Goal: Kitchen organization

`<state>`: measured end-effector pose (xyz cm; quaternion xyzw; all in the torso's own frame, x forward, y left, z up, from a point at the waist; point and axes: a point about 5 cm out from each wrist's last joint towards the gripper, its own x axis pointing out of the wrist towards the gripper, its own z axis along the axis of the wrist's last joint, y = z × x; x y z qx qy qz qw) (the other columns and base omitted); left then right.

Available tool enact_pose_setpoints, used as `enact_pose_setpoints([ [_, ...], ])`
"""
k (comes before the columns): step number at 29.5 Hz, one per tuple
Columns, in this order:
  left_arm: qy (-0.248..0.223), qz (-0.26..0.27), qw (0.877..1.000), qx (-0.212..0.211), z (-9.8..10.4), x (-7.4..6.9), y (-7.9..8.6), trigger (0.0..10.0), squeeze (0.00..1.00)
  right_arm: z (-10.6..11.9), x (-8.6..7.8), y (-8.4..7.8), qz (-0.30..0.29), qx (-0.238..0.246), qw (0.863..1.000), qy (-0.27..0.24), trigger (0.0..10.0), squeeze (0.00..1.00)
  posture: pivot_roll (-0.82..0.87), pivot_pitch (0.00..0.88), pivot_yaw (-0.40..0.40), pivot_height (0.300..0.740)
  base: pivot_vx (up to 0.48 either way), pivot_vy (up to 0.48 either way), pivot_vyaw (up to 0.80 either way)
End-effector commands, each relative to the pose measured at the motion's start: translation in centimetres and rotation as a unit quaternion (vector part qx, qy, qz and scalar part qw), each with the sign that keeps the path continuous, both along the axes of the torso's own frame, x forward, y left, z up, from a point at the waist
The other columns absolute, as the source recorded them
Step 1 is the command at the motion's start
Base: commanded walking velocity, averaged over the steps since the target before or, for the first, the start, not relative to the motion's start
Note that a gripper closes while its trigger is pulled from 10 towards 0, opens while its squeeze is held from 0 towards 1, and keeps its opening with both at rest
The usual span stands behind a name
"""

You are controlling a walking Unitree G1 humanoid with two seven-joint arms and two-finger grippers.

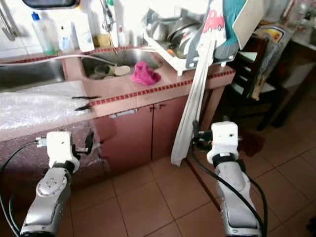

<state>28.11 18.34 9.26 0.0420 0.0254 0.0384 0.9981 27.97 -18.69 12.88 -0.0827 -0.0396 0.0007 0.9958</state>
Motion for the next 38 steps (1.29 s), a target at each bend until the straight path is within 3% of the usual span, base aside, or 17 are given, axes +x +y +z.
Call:
enact_pose_setpoints([
  [1,0.004,0.012,1.000,0.007,-0.1,-0.1,0.7,10.0,0.00,0.8,0.5,0.7,0.013,-0.001,1.000,-0.016,10.0,0.00,0.02,0.000,-0.024,0.740,0.000,0.386,0.00],
  [17,0.006,0.017,1.000,0.012,-0.3,-0.2,0.7,10.0,0.00,0.8,1.2,1.5,0.023,0.002,1.000,-0.021,10.0,0.00,0.04,0.000,-0.028,0.740,0.000,0.400,0.00],
  [38,-0.006,-0.019,0.999,0.026,0.0,-0.2,-0.3,10.0,0.00,0.4,0.9,1.0,0.017,-0.001,1.000,-0.015,10.0,0.00,0.03,0.000,-0.027,0.740,0.000,0.000,0.00],
])
